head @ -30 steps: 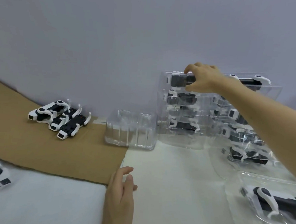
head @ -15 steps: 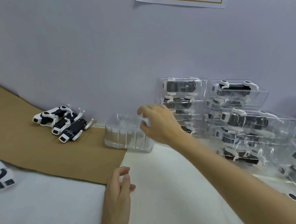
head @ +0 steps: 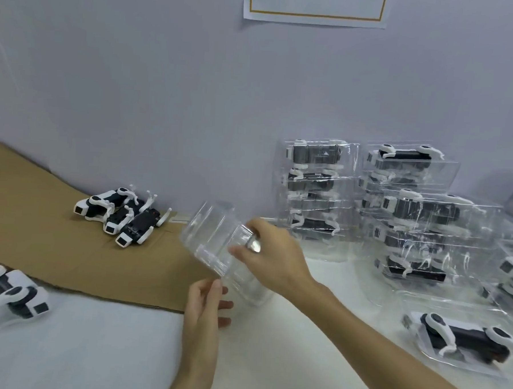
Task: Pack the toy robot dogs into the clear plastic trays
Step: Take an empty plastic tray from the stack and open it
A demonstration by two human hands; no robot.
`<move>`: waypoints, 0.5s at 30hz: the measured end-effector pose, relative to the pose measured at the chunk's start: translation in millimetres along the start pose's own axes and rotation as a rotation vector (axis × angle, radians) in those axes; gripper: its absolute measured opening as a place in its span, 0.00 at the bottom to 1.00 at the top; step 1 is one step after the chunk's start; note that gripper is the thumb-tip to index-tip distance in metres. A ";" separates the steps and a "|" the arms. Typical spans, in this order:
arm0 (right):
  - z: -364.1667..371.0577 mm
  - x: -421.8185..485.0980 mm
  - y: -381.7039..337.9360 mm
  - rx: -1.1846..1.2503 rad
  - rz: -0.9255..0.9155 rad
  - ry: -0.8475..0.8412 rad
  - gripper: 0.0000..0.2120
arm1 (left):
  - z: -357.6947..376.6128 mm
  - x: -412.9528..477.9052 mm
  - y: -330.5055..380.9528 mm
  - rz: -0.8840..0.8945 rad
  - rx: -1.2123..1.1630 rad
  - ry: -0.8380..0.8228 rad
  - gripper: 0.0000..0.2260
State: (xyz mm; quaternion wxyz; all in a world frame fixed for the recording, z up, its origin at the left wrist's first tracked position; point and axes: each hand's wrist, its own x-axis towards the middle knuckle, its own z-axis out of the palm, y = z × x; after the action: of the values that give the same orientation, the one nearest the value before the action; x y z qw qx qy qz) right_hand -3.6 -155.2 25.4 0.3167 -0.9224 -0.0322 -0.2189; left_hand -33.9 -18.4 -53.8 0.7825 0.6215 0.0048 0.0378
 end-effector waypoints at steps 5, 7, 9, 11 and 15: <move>-24.0 -72.6 5.0 0.363 0.018 0.133 0.09 | 3.6 -16.8 17.5 0.185 -0.015 -0.079 0.15; -20.1 -94.6 11.1 0.437 0.032 0.195 0.08 | 4.2 -23.6 19.0 0.240 -0.003 -0.145 0.18; -16.3 -108.1 16.6 0.517 0.049 0.250 0.08 | 6.2 -28.5 20.4 0.276 0.049 -0.201 0.17; -14.1 -117.1 21.2 0.569 0.066 0.290 0.10 | 8.7 -31.8 19.8 0.294 0.098 -0.262 0.15; -11.8 -130.7 25.6 0.627 0.088 0.290 0.13 | 8.1 -35.8 22.8 0.263 0.115 -0.387 0.14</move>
State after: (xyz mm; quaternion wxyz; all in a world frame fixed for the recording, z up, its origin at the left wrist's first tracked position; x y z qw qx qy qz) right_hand -120.9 -172.3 -36.4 0.5951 -0.7400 -0.0128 -0.3131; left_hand -70.4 -23.4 -31.2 0.7206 0.6559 -0.2238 0.0192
